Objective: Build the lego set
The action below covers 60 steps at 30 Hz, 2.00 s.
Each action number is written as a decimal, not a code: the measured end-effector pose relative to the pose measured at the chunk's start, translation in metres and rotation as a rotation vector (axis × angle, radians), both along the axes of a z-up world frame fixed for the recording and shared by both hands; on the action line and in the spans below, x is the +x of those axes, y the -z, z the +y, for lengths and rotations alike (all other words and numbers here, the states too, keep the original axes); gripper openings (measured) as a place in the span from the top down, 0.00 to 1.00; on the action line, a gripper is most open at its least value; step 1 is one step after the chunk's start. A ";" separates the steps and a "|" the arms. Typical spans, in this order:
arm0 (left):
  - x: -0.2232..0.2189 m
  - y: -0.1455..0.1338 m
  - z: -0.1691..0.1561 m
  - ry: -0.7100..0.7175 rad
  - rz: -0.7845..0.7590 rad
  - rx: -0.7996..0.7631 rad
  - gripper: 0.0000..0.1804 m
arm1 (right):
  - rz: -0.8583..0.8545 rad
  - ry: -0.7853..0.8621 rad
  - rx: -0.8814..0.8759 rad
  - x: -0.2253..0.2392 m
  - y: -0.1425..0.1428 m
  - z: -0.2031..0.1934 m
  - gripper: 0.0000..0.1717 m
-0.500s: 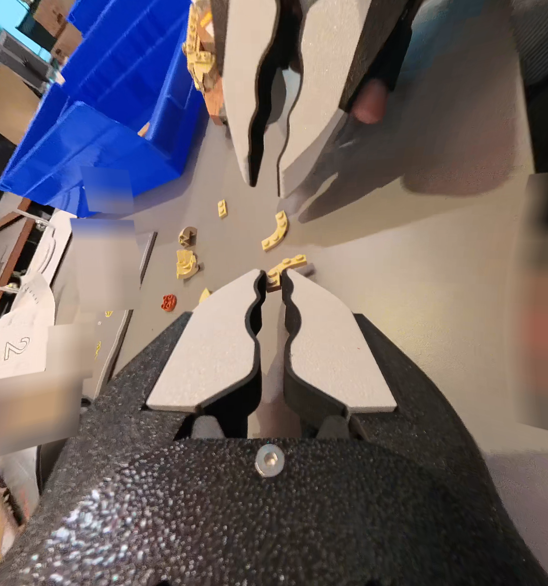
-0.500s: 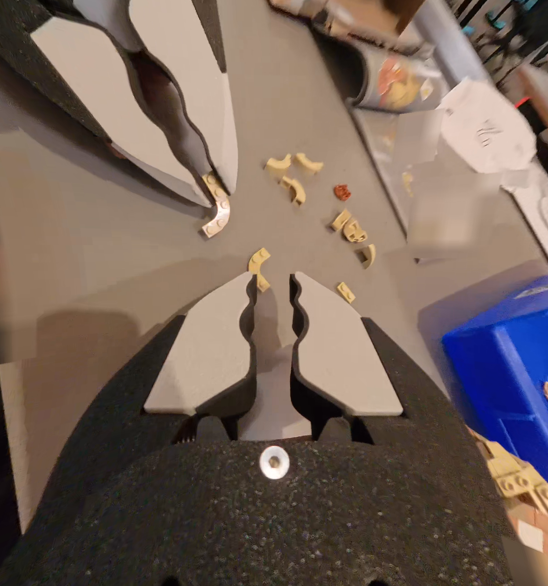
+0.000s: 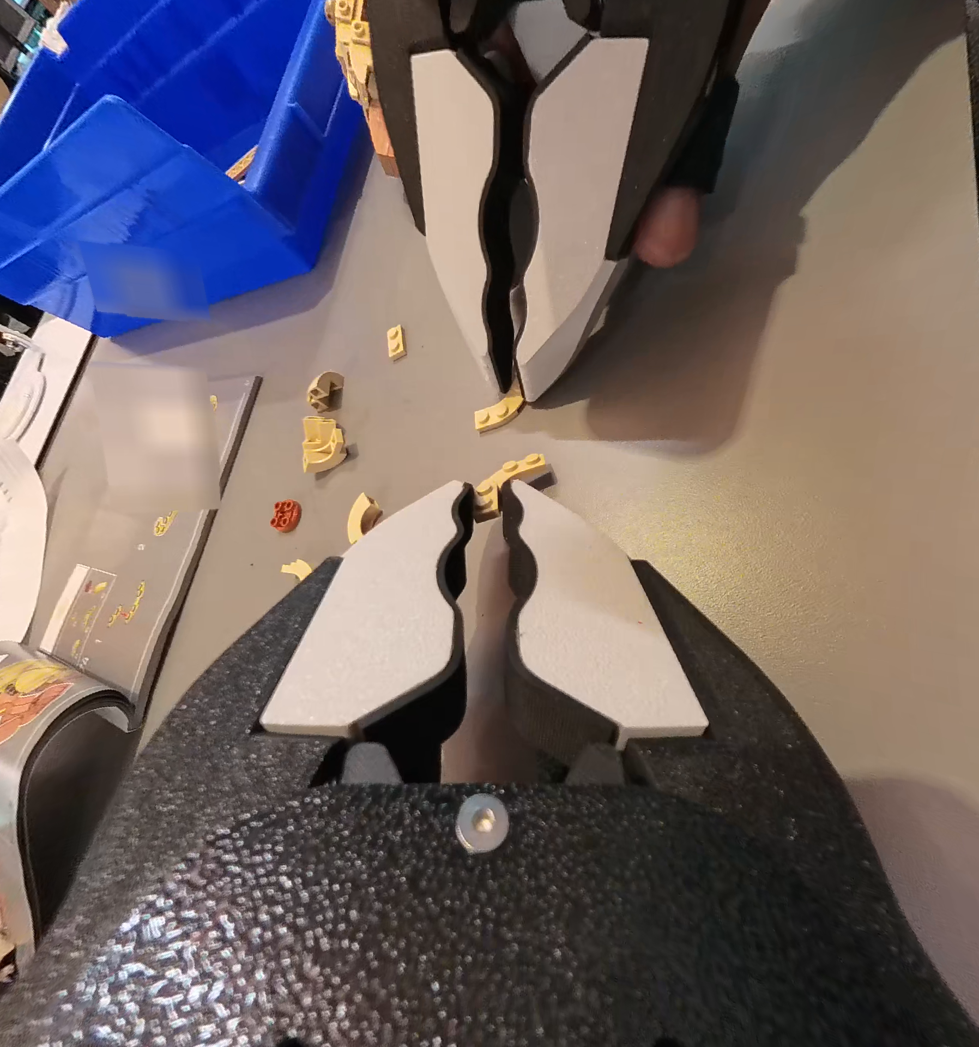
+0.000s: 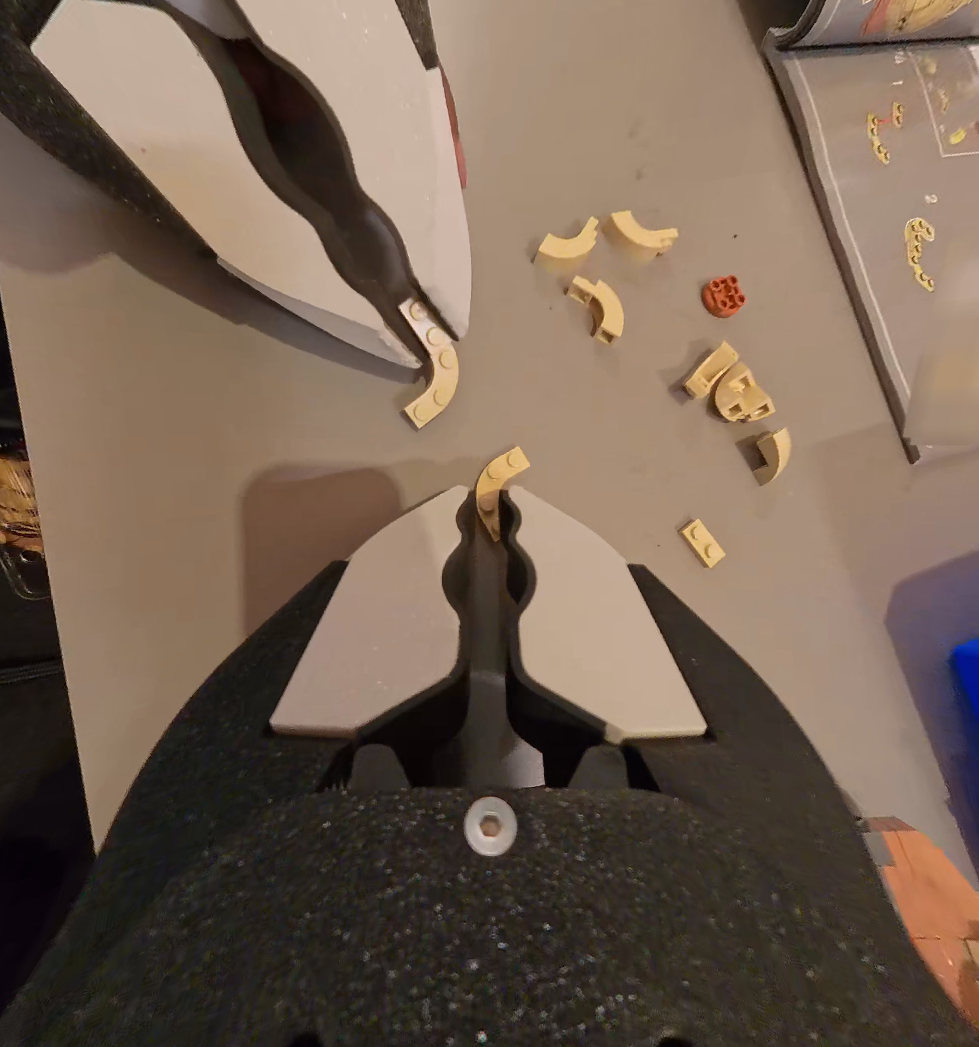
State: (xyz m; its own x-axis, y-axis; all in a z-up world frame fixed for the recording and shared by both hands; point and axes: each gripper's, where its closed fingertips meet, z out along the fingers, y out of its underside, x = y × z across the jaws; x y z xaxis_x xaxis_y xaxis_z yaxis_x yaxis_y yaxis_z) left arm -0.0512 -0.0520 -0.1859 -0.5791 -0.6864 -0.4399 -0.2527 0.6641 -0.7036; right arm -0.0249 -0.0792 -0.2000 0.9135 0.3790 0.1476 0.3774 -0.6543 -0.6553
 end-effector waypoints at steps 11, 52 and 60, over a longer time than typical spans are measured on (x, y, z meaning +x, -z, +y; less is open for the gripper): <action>0.000 -0.003 0.001 -0.007 -0.018 -0.008 0.89 | 0.090 -0.026 0.134 -0.009 -0.019 0.000 0.96; -0.023 -0.065 -0.001 -0.032 0.167 -0.975 0.92 | -0.239 -0.104 0.637 -0.042 -0.082 0.025 0.97; -0.015 -0.069 0.000 -0.066 0.133 -1.015 0.88 | -0.280 -0.043 0.661 -0.048 -0.082 0.032 0.97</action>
State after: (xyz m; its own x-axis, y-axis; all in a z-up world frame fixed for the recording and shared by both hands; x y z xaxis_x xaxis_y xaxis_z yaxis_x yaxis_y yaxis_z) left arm -0.0667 -0.0523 -0.1173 -0.5281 -0.7317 0.4309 -0.3842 -0.2466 -0.8897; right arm -0.0726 -0.0468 -0.1180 0.7938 0.1642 0.5856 0.6061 -0.1350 -0.7838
